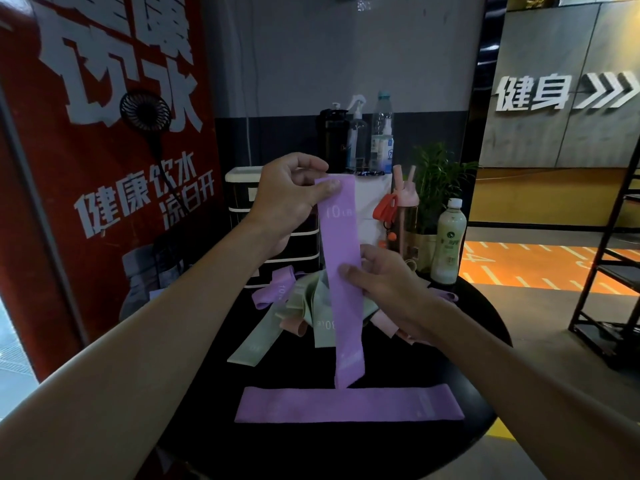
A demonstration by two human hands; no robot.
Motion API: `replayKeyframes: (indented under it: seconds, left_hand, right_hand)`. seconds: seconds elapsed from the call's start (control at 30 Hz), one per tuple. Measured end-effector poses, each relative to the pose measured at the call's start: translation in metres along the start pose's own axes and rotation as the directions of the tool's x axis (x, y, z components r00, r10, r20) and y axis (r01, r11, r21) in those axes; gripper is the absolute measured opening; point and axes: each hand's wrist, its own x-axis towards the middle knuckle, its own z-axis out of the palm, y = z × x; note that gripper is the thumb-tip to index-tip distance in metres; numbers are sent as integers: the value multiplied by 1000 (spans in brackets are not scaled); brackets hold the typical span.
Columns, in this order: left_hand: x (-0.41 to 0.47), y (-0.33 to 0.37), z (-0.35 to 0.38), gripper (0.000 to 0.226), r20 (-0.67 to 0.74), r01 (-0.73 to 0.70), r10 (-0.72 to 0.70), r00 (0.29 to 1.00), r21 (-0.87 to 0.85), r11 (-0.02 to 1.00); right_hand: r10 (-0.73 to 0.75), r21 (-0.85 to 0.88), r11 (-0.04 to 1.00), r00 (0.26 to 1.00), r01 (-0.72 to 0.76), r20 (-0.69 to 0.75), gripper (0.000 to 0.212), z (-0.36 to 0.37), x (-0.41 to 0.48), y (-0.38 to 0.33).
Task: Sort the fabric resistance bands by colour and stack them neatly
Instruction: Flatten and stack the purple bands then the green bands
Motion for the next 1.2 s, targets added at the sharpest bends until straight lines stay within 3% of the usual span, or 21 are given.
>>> replayKeyframes:
  seconds: [0.3, 0.53, 0.7, 0.8, 1.03, 1.2]
  left_hand:
    - [-10, -5, -22, 15, -136, 39, -48, 990, -69, 997]
    - [-26, -24, -53, 17, -287, 51, -68, 955, -65, 997]
    - [-55, -47, -68, 25, -387, 107, -122, 914, -59, 992]
    - [-79, -69, -76, 29, -427, 151, -142, 893, -13, 988]
    - [-152, -113, -73, 28, -400, 211, -123, 908, 184, 960]
    - [-188, -135, -73, 29, -312, 248, -134, 941, 363, 898]
  right_hand:
    - [124, 38, 990, 960, -138, 253, 27, -9, -32, 21]
    - [201, -112, 978, 949, -178, 244, 21, -34, -59, 44]
    - [259, 21, 964, 953, -266, 154, 26, -58, -79, 55]
    - [306, 54, 950, 952, -306, 7, 28, -71, -88, 61]
    - [241, -216, 923, 917, -318, -316, 18, -81, -107, 78]
    - [67, -471, 846, 926, -250, -371, 16, -81, -120, 95]
